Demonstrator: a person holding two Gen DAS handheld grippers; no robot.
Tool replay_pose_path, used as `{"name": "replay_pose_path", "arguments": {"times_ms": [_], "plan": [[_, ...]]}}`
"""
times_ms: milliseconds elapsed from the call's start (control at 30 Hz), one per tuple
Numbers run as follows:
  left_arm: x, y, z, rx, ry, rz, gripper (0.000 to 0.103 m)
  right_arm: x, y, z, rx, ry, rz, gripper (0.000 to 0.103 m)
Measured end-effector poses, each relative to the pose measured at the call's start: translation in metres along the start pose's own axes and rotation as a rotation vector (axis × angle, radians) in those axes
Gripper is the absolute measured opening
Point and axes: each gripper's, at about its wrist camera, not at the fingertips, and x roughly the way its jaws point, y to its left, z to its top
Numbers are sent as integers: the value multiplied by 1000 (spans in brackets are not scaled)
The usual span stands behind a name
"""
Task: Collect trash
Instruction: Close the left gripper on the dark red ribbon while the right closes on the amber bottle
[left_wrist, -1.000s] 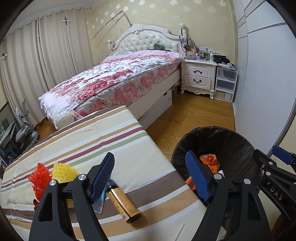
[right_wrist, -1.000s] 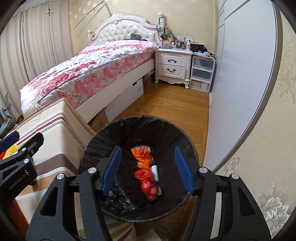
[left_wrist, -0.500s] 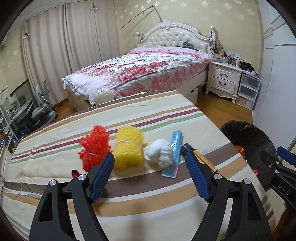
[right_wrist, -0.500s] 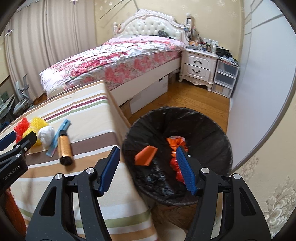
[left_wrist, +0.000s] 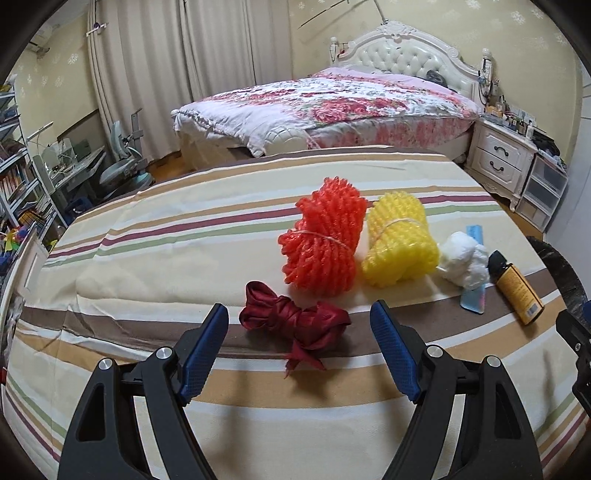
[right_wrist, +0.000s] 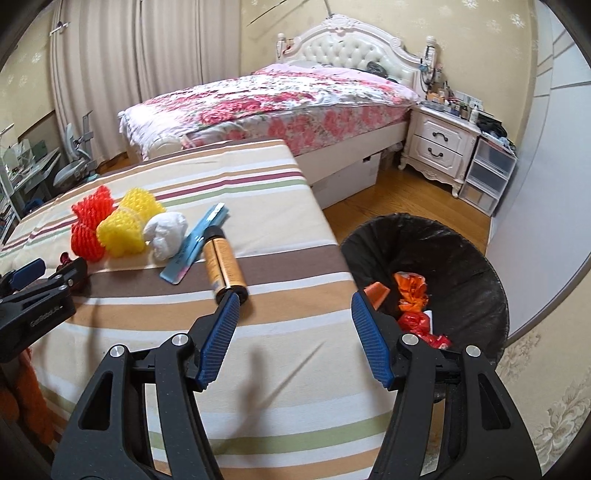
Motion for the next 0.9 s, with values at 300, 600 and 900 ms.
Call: {"name": "replay_pose_path", "arguments": {"times_ms": [300,600,900], "plan": [[15,16,-9,-21,75,-55,50,3,18,-2,-27,11,23,62],[7,34,-22,-36,65,-104,28,16,35,14,-65,16,55,61],[0,58,-28,-92,61,-155,27,35,41,16,-89,75,74,43]]}}
